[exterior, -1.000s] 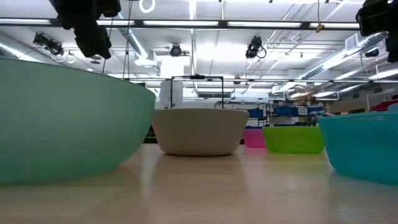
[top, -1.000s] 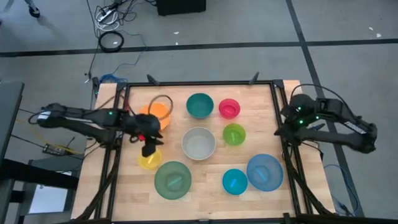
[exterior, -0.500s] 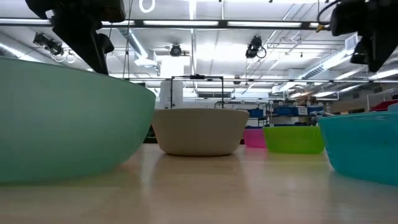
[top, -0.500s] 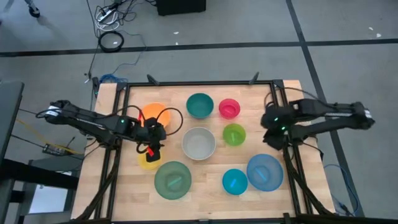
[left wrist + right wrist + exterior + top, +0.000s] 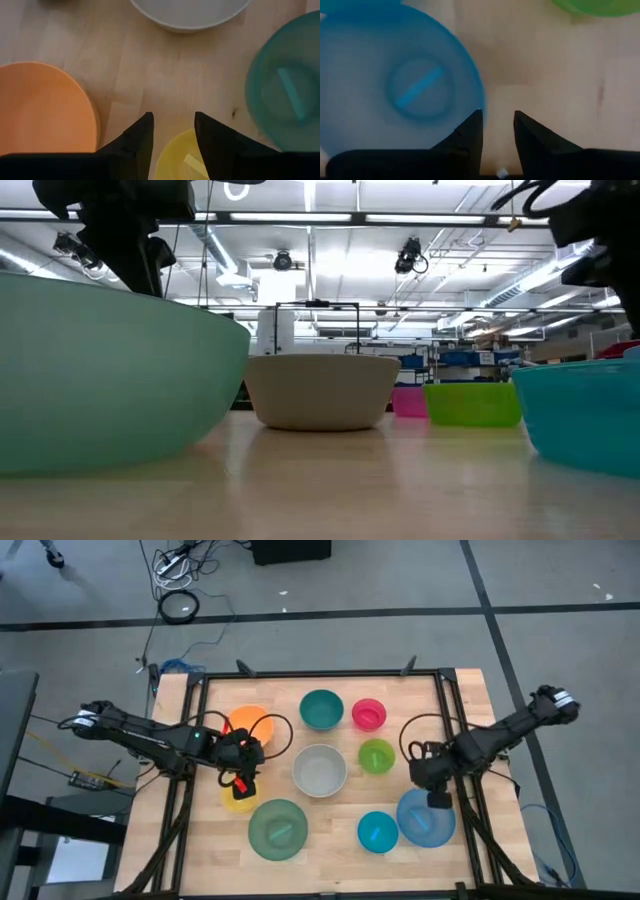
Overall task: Nest bowls inside each other
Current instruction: Stack the light blue bowl on top of the dark green bowl
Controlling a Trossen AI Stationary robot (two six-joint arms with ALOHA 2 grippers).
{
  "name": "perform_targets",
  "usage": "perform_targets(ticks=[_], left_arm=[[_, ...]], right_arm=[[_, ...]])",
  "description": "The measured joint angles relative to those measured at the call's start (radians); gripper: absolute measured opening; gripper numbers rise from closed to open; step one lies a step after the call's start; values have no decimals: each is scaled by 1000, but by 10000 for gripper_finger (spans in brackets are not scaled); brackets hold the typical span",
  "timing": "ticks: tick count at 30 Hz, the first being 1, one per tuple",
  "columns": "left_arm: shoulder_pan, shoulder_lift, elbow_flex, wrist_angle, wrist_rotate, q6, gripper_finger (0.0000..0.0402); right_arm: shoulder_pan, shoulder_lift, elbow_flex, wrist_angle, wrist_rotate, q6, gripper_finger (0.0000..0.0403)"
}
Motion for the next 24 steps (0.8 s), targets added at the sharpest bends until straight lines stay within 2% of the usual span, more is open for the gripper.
perform_targets(ticks=[8, 14, 24], left_arm=[[0, 0, 0, -2, -15, 0, 152], [0, 0, 0, -2, -29, 0, 152], [0, 0, 0, -1, -30, 1, 152]], right_arm=[[106, 19, 0, 25, 26, 152, 93], [122, 82, 0, 11, 55, 217, 96], [120, 151, 0, 86, 63, 270, 140]])
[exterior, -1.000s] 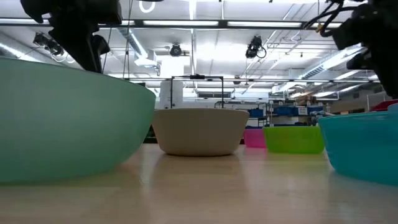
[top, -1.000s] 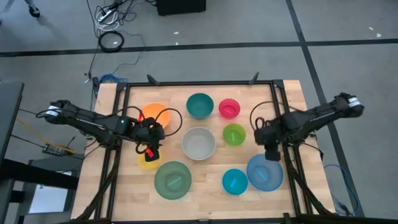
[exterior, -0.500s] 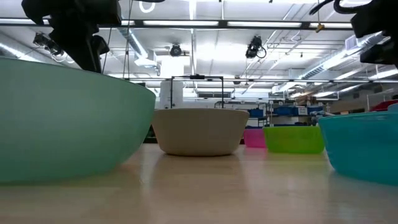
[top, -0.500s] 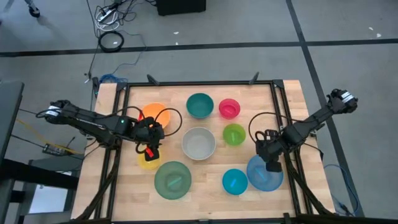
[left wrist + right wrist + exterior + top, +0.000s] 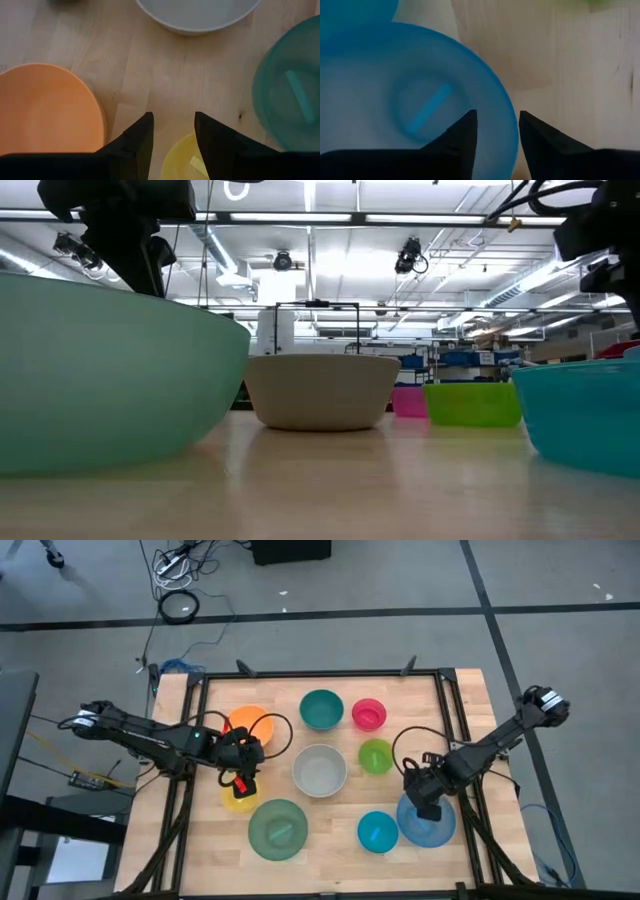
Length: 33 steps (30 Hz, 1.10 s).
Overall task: Nest bowls inside each other
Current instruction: Stack the light blue bowl on top of the dark green bowl
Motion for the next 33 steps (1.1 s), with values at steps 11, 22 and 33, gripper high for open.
perform_targets(ticks=[11, 22, 33], left_arm=[[0, 0, 0, 3, -18, 2, 152], [0, 0, 0, 0, -35, 2, 152], [0, 0, -1, -3, -43, -1, 152]], right_arm=[[-2, 119, 0, 13, 36, -46, 157], [-16, 190, 0, 20, 56, -102, 58], [-20, 21, 56, -305, 105, -39, 1]])
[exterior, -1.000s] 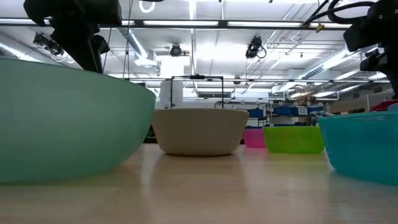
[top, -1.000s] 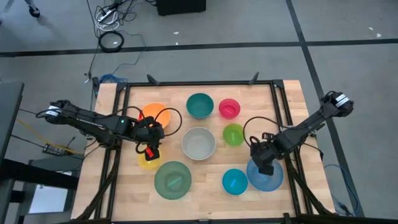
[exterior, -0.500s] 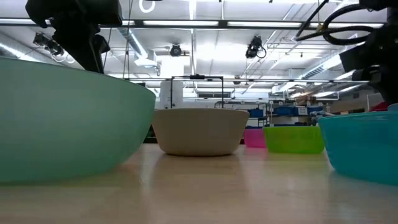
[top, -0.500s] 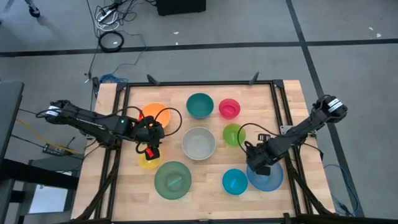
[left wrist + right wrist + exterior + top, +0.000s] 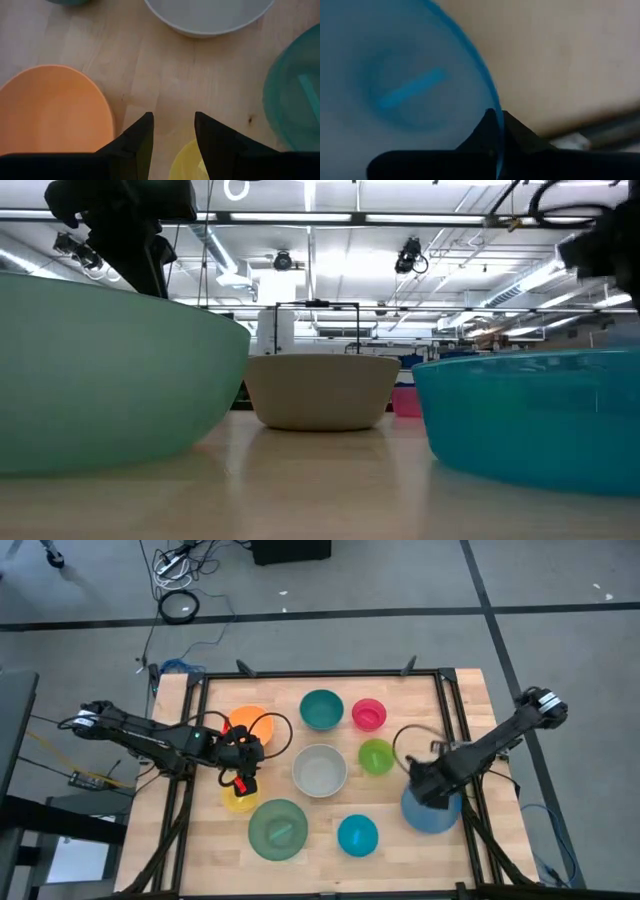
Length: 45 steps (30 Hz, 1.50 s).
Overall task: Nest bowls inside each other
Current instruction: Stack the light blue bowl on top of the dark green bowl
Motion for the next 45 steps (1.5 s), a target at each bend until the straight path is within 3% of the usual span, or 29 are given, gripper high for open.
perform_targets(ticks=[3, 6, 9, 12, 17, 27, 33, 45], left_arm=[[0, 0, 0, 0, 0, -5, 152], [0, 0, 0, 1, 0, -7, 152], [0, 0, 0, 3, -1, -8, 152], [0, 0, 0, 9, -12, -8, 152], [0, 0, 59, 2, -105, -23, 152], [-122, -76, 471, 12, -439, 91, 152], [-187, -107, 631, 40, -470, 171, 152], [-196, -138, 648, 103, -491, 237, 152]], right_arm=[[0, -91, 95, -125, 91, 53, 0], [-2, -174, 205, -99, 197, 57, 0], [-12, -222, 295, 60, 299, -9, 0], [-37, -225, 332, 336, 346, -172, 0], [-119, -109, 332, 782, 233, -443, 0], [-278, 235, 330, 1216, -52, -600, 0], [-346, 368, 330, 1438, -173, -597, 0], [-366, 557, 331, 1602, -218, -592, 0]])
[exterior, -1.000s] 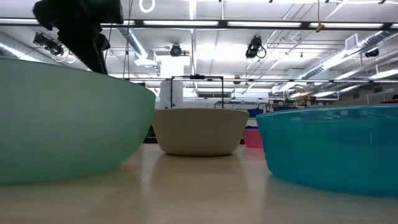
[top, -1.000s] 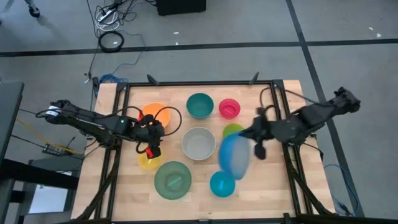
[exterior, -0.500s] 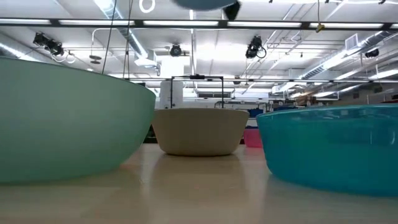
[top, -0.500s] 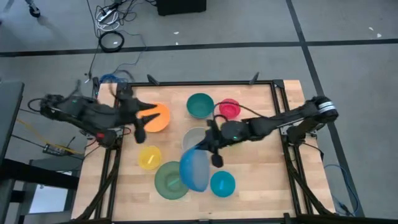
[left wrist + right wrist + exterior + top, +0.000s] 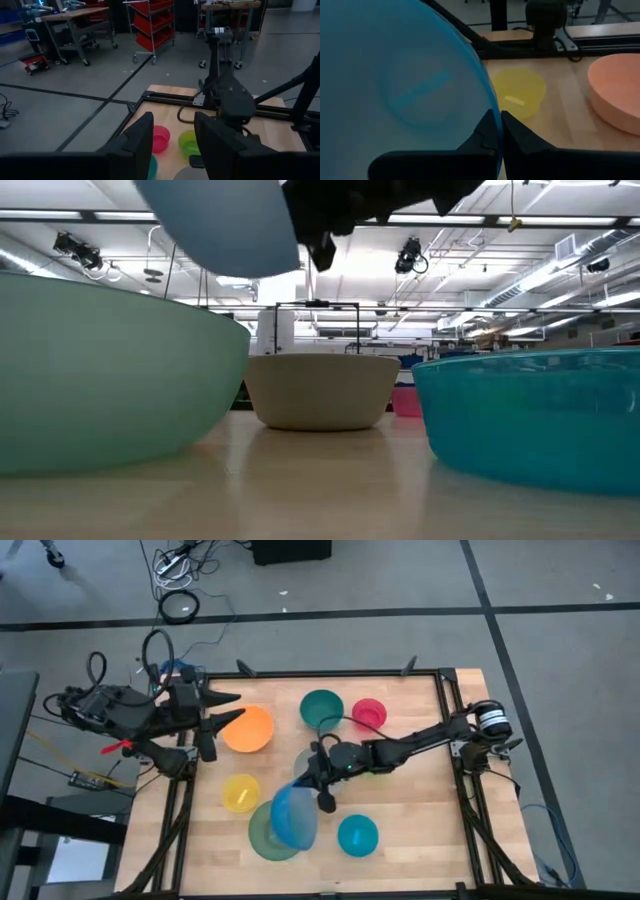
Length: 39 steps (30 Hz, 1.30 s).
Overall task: Nest bowls inside each other
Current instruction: Stack the light blue bowl on top of the dark green bowl
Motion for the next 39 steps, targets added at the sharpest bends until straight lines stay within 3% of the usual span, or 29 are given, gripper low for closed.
perform_targets(ticks=[7, 17, 32, 36, 39], left_arm=[[0, 1, 0, -1, -7, -1, 152], [0, 1, 0, -2, -10, -1, 152], [0, 1, 0, -28, -10, -13, 152], [0, 1, 0, -93, -9, -63, 152], [0, 1, 0, -265, 15, -192, 152]], right_arm=[[5, 41, 0, 40, -24, 11, 8], [5, 39, 1, 56, 0, 49, 97], [5, 36, 1, 27, 9, 9, 105], [6, -3, 0, -127, 153, -47, 103], [6, -72, 0, -304, 288, -78, 103]])
